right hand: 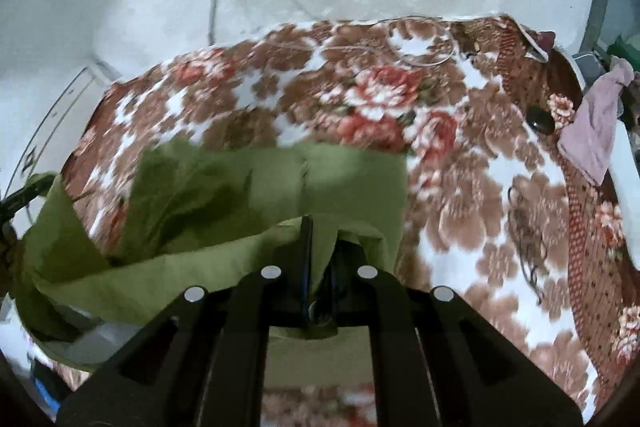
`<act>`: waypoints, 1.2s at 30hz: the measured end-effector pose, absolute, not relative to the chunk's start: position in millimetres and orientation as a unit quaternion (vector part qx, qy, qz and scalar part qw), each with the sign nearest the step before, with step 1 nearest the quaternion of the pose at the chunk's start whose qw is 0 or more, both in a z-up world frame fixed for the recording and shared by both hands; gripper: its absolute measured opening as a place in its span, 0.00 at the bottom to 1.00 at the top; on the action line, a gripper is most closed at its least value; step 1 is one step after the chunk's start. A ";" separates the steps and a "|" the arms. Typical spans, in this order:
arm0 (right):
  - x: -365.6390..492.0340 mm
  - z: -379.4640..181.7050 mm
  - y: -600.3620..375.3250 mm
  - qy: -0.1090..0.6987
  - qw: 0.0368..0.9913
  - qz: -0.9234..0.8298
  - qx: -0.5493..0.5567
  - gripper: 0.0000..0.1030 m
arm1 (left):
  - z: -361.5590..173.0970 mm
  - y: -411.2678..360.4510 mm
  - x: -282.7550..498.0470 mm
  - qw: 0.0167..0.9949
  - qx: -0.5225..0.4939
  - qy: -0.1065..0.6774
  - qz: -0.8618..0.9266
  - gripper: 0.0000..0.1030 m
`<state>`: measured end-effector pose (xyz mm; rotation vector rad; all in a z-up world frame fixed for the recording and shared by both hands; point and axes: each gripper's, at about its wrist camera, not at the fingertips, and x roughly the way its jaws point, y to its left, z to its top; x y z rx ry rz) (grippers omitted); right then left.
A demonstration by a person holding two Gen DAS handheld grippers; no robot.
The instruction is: Fold large clothes
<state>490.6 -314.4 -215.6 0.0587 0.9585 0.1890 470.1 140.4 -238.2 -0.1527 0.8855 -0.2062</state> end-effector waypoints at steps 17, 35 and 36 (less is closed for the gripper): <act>678.3 -352.6 -328.0 0.528 0.848 0.031 -0.015 0.08 | -369.9 162.5 682.1 0.839 -0.091 0.534 -0.061 0.05; 707.4 -324.3 -368.9 0.514 0.853 0.079 0.041 0.95 | -369.6 224.8 691.7 0.834 -0.173 0.519 -0.064 0.80; 703.5 -322.7 -369.5 0.510 0.856 0.075 0.039 0.95 | -360.0 226.0 687.2 0.846 -0.153 0.506 -0.059 0.81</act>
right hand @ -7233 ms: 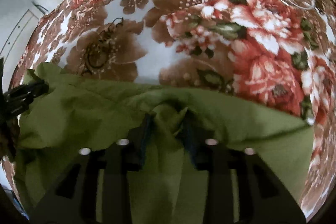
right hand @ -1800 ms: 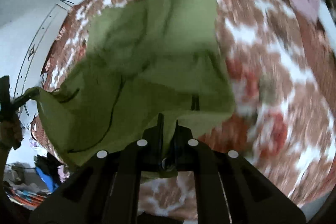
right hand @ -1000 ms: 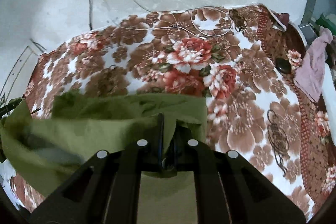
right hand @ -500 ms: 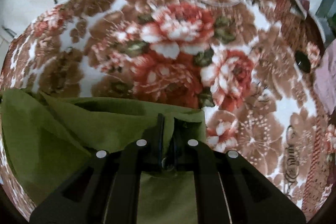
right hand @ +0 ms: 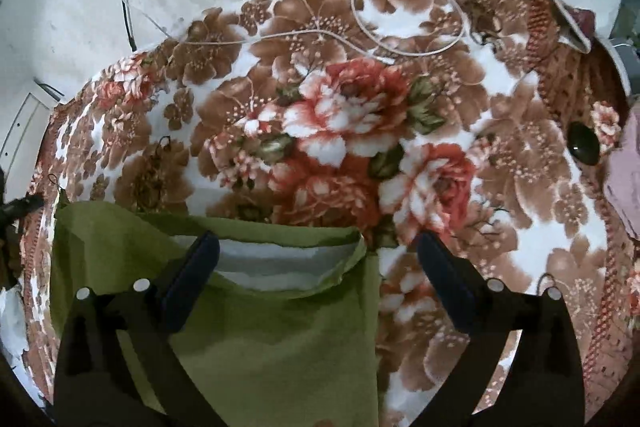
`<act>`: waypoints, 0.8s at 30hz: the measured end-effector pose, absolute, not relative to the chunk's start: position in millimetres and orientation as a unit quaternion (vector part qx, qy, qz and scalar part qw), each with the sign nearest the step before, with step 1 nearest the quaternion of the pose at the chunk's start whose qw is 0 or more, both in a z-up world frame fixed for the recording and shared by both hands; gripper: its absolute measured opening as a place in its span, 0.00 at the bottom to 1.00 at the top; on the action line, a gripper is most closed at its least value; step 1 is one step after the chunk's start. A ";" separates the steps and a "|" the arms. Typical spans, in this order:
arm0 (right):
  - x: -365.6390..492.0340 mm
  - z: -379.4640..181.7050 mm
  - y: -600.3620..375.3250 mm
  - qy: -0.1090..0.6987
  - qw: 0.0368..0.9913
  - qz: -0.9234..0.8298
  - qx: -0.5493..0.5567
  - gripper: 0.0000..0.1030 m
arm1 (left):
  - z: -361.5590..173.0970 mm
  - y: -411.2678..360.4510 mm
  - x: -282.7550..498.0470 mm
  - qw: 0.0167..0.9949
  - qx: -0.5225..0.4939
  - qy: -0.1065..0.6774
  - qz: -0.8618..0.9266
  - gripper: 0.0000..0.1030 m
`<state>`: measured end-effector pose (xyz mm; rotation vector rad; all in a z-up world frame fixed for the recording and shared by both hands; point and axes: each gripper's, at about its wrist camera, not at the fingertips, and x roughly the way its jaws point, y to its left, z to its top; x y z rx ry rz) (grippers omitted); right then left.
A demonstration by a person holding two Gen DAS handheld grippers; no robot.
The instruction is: Fold large clothes
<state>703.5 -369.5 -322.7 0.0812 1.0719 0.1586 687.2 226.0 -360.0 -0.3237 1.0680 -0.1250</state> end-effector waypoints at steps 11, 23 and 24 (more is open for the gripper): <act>640.5 -369.5 -261.1 0.486 0.862 0.116 -0.089 0.95 | -416.7 221.1 659.0 0.838 0.052 0.543 -0.002 0.84; 698.6 -449.1 -271.4 0.498 0.843 -0.041 -0.199 0.94 | -457.7 211.6 697.4 0.835 0.032 0.548 -0.031 0.47; 703.4 -453.6 -277.6 0.499 0.840 -0.045 -0.209 0.94 | -460.7 211.3 698.1 0.837 0.048 0.545 -0.025 0.55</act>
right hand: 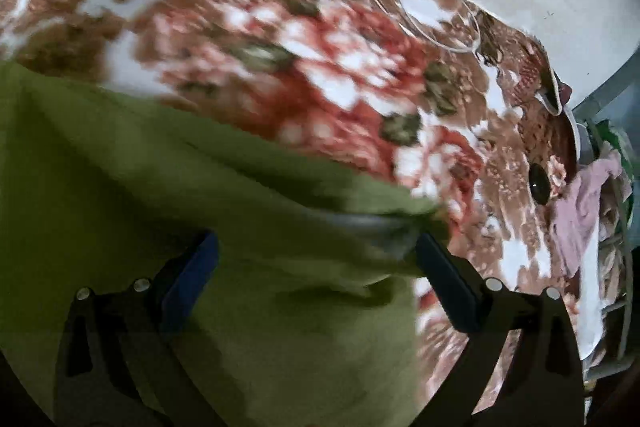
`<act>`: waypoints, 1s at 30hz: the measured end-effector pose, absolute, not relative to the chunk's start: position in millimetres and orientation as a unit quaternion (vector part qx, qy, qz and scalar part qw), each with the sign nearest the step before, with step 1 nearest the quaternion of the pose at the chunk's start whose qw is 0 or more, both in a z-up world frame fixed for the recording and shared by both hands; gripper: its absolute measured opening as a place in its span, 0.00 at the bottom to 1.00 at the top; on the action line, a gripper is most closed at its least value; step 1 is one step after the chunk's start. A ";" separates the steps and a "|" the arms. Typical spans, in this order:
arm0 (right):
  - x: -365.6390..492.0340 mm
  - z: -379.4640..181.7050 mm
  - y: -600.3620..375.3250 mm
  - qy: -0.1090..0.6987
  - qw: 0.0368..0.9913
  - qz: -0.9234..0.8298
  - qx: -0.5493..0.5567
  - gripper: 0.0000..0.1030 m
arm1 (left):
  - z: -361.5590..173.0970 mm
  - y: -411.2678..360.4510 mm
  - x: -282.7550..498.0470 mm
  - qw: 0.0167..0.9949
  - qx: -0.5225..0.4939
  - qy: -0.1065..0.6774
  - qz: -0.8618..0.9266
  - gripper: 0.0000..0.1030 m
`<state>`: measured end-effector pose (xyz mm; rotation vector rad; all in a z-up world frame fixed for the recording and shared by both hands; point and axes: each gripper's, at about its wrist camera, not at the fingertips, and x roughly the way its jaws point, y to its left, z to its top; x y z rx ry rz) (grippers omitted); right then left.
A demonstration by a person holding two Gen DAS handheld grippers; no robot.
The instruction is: Fold large clothes
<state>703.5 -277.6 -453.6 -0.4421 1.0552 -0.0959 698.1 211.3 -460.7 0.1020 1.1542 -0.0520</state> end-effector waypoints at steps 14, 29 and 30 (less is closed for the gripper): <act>640.1 -387.5 -218.3 0.448 0.887 0.042 -0.106 0.95 | -376.1 138.0 607.9 0.897 -0.009 0.438 -0.055 0.95; 590.0 -442.6 -158.5 0.495 0.864 0.040 -0.079 0.95 | -452.3 75.3 549.0 0.882 0.003 0.471 -0.018 0.96; 589.2 -445.4 -160.0 0.497 0.863 0.039 -0.083 0.95 | -454.5 80.4 548.4 0.880 0.016 0.474 -0.019 0.96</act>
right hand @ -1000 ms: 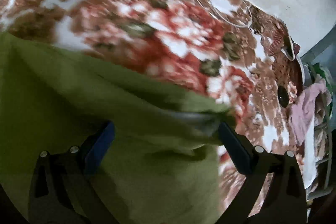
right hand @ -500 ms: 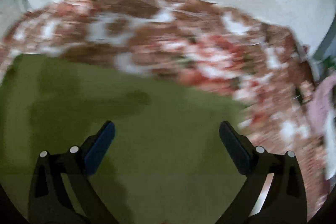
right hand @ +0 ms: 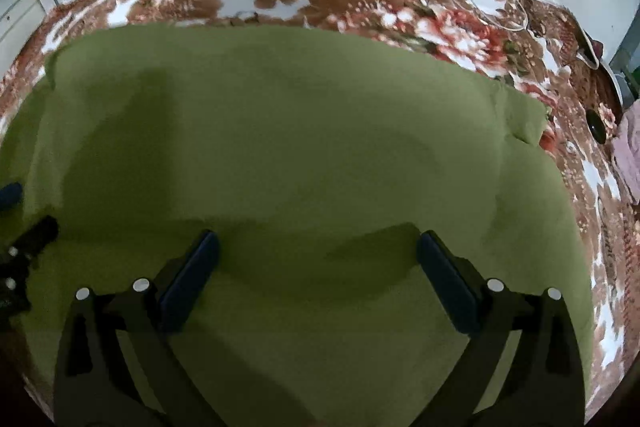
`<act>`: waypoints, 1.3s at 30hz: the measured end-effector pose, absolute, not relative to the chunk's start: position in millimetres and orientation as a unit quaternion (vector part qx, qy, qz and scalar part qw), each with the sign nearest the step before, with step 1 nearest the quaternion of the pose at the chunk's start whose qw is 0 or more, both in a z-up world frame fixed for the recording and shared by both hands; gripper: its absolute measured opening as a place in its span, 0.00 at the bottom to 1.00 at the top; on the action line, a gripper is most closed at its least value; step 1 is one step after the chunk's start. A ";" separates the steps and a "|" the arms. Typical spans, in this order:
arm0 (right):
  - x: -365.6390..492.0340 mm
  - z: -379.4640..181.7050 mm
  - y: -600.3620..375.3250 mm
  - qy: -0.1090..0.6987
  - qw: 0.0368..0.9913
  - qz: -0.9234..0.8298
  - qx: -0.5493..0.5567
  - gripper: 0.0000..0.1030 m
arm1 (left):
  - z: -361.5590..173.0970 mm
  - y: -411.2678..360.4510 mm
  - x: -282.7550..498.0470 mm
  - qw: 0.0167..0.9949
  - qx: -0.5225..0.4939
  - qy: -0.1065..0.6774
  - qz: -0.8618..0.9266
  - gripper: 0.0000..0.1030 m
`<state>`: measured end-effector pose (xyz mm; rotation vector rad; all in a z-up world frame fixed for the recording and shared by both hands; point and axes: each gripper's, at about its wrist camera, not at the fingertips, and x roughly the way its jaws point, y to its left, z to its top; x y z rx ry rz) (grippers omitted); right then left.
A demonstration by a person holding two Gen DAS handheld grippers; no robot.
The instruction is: Fold large clothes
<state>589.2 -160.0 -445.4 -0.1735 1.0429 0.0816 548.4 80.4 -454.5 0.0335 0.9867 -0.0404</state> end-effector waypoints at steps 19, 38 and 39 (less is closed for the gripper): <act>595.7 -440.2 -348.9 0.543 0.834 -0.098 -0.004 0.95 | -423.8 215.3 531.6 0.878 0.085 0.457 0.114 0.95; 490.3 -391.4 -191.9 0.509 0.858 0.054 -0.046 0.95 | -453.7 196.6 308.6 0.844 -0.351 0.395 0.091 0.95; 485.3 -391.3 -188.5 0.509 0.857 0.058 -0.050 0.95 | -454.8 193.1 307.9 0.847 -0.350 0.390 0.086 0.95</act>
